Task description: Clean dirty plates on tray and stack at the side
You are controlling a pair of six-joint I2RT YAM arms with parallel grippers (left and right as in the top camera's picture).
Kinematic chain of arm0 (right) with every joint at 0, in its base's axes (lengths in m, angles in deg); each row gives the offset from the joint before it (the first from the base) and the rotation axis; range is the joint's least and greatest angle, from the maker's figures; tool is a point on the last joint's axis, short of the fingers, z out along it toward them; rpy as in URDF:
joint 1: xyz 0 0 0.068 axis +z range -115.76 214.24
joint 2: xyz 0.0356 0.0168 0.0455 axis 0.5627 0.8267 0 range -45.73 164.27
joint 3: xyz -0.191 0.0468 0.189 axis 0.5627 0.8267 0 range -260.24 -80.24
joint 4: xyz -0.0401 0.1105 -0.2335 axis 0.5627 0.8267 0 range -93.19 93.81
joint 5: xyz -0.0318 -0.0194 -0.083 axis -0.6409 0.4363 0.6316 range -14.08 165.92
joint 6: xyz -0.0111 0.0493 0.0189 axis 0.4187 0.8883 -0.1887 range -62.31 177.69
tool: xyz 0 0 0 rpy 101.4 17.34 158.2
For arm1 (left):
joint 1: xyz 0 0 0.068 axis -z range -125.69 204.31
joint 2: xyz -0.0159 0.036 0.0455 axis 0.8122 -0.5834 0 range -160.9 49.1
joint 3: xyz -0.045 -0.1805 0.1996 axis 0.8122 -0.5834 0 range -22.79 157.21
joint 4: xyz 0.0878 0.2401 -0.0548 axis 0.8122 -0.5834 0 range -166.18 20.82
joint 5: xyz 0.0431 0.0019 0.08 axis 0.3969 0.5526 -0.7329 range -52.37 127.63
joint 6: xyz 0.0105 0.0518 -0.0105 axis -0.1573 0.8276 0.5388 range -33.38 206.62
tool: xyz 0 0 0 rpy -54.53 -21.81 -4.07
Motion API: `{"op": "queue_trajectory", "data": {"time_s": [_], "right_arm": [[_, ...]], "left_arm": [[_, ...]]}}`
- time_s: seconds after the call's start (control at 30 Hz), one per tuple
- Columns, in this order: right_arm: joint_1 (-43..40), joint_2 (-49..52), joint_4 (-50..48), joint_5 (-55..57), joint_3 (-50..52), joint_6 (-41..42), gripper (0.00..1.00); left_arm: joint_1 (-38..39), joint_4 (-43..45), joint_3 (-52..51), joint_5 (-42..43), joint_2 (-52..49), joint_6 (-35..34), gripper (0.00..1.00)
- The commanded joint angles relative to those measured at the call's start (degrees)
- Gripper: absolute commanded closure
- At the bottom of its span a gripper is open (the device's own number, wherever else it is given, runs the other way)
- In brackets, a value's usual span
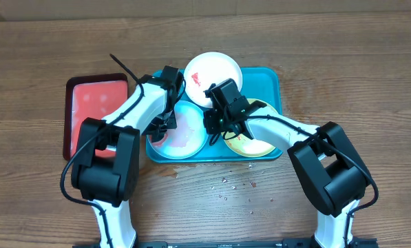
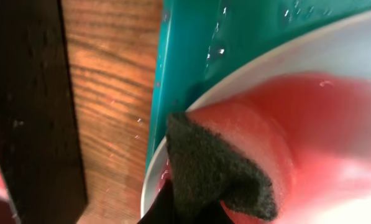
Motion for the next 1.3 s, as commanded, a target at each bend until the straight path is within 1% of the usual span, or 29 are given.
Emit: {"op": "queue_trajectory", "data": {"time_s": [0.0,0.07,0.13,0.27,0.33,0.47,0.57,0.63,0.7,0.8,0.97,1.07,1.17,1.2,1.27], "right_arm": [[-0.5,1.2,0.5,2.3,-0.4,0.0,0.89],[-0.5,1.2,0.5,2.3,-0.4,0.0,0.89],[-0.5,1.2,0.6,2.3,-0.4,0.0,0.91],[-0.5,1.1,1.0,2.2,-0.5,0.0,0.93],[-0.5,0.6,1.2,2.2,-0.5,0.0,0.96],[-0.5,-1.9,1.5,2.3,-1.0,-0.2,0.96],[-0.4,-4.3,3.9,3.2,-3.2,-0.2,0.96],[-0.1,-5.7,6.6,5.8,-5.5,-0.2,0.96],[0.5,-7.0,10.2,12.2,-8.6,-0.5,0.96],[1.6,-7.6,15.9,21.0,-13.7,-4.2,0.96],[4.5,-7.6,25.8,35.8,-22.5,-9.1,0.96],[7.4,-7.6,30.6,48.1,-26.9,-11.2,0.96],[10.6,-7.6,32.9,60.2,-29.1,-13.2,0.96],[12.7,-7.6,33.2,66.4,-29.4,-16.5,0.96],[15.2,-7.6,33.2,70.9,-29.4,-21.4,0.96]], "left_arm": [[-2.0,-4.0,2.6,-5.4,-3.3,0.9,0.96],[-2.0,-5.9,5.7,-2.3,-2.7,0.9,0.96],[-2.0,-7.4,9.1,2.5,-1.4,0.9,0.96],[-2.1,-7.3,12.4,8.7,2.7,0.9,0.96],[-2.5,-7.4,13.0,8.8,5.7,0.9,0.96],[-5.1,-7.8,13.1,8.8,13.2,0.2,0.96],[-8.7,-8.8,13.1,8.8,18.0,-1.0,0.96],[-11.0,-10.1,13.1,8.5,19.9,-0.9,0.96],[-14.2,-12.7,13.1,8.3,21.0,-0.8,0.96],[-16.9,-14.5,12.4,8.3,20.8,-0.6,0.96],[-19.3,-12.9,8.9,8.3,20.7,-0.6,0.96],[-20.1,-11.3,7.3,8.3,20.7,-0.6,0.96],[-21.3,-10.1,6.6,8.3,20.7,-0.7,0.96],[-22.5,-10.1,6.6,8.3,20.5,-0.7,0.96],[-23.7,-10.2,6.6,8.7,20.5,-1.0,0.96]]}}
